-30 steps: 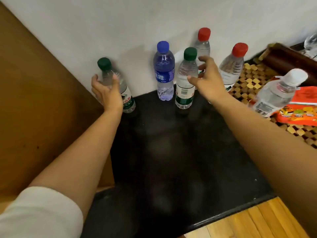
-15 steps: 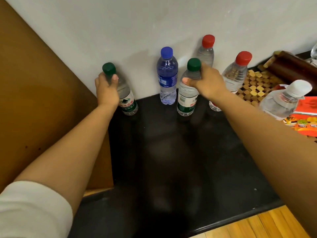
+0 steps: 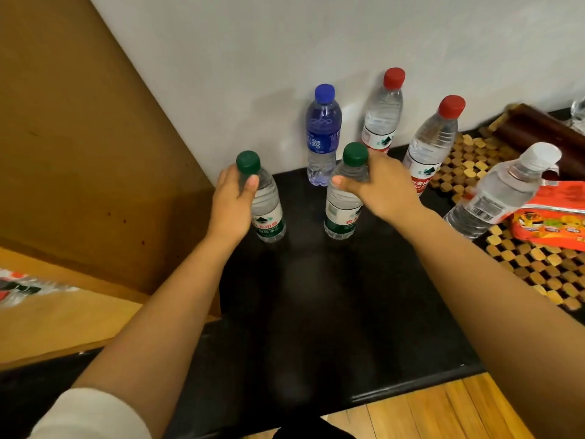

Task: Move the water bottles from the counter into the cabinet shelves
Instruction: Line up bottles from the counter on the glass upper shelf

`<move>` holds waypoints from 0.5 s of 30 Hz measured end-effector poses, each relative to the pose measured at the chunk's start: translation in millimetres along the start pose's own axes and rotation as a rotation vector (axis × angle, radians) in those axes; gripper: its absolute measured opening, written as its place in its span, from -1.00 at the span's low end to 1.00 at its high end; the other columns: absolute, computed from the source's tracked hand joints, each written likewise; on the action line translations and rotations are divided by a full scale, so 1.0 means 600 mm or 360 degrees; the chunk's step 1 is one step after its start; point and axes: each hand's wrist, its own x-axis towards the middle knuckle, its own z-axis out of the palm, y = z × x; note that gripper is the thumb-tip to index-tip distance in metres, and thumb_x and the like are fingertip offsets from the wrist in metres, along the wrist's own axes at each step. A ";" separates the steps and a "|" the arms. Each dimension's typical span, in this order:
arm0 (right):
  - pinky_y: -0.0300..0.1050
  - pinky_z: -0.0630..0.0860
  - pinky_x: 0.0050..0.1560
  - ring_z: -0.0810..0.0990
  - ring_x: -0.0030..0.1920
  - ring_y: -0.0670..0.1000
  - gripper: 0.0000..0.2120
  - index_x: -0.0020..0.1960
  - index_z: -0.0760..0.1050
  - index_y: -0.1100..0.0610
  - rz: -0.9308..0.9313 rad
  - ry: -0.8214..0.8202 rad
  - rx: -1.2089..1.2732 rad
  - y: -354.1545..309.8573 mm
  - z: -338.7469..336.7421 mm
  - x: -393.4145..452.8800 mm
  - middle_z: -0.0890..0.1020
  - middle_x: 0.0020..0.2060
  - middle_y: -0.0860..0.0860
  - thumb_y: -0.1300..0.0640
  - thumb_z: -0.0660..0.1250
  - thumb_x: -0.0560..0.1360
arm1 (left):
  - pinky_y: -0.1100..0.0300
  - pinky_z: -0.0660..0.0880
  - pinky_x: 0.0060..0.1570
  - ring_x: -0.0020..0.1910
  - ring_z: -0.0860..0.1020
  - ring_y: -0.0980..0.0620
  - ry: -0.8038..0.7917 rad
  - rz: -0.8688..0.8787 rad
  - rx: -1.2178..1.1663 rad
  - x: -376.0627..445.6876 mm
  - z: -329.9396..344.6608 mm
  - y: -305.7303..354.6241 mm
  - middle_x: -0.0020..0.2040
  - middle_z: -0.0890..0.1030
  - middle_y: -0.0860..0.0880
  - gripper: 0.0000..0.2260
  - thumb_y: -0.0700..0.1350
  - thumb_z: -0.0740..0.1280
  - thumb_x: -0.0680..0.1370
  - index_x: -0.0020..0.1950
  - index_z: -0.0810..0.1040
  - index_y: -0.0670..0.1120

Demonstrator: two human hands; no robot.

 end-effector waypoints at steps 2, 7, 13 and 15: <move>-0.11 0.38 -0.10 0.55 -0.04 0.10 -0.60 0.06 0.46 0.12 -0.0029 -0.0020 -0.0022 -0.007 0.004 -0.024 0.60 -0.04 0.08 -0.15 0.37 0.40 | 0.22 0.30 0.14 0.16 0.40 0.08 -0.0043 0.0036 -0.0009 -0.036 -0.008 -0.001 0.13 0.42 -0.03 -0.72 -0.06 0.13 0.62 0.29 0.40 -0.13; -0.11 0.37 -0.11 0.53 -0.05 0.07 -0.55 0.07 0.48 0.15 -0.0137 -0.0050 -0.0064 -0.033 0.017 -0.091 0.57 -0.06 0.08 -0.20 0.34 0.39 | 0.34 0.34 0.06 0.09 0.43 0.16 -0.0140 0.0063 -0.0067 -0.124 -0.031 -0.006 0.10 0.43 0.03 -0.72 0.01 0.15 0.59 0.26 0.40 -0.05; -0.12 0.41 -0.05 0.50 0.00 0.02 -0.49 0.12 0.46 0.09 -0.0252 -0.0110 -0.0058 -0.066 0.038 -0.176 0.55 -0.03 0.02 -0.28 0.26 0.38 | 0.52 0.30 0.07 0.08 0.38 0.40 -0.0251 0.0116 -0.0096 -0.215 -0.057 -0.004 0.04 0.39 0.22 -0.65 0.10 0.13 0.51 0.25 0.38 0.01; -0.18 0.33 -0.11 0.48 -0.03 0.00 -0.42 0.13 0.46 0.09 -0.0307 -0.0121 -0.0103 -0.077 0.047 -0.202 0.53 -0.06 0.00 -0.35 0.18 0.36 | 0.43 0.34 0.09 0.09 0.40 0.35 -0.0281 0.0130 -0.0138 -0.242 -0.065 -0.004 0.06 0.40 0.19 -0.70 0.05 0.16 0.54 0.23 0.40 -0.01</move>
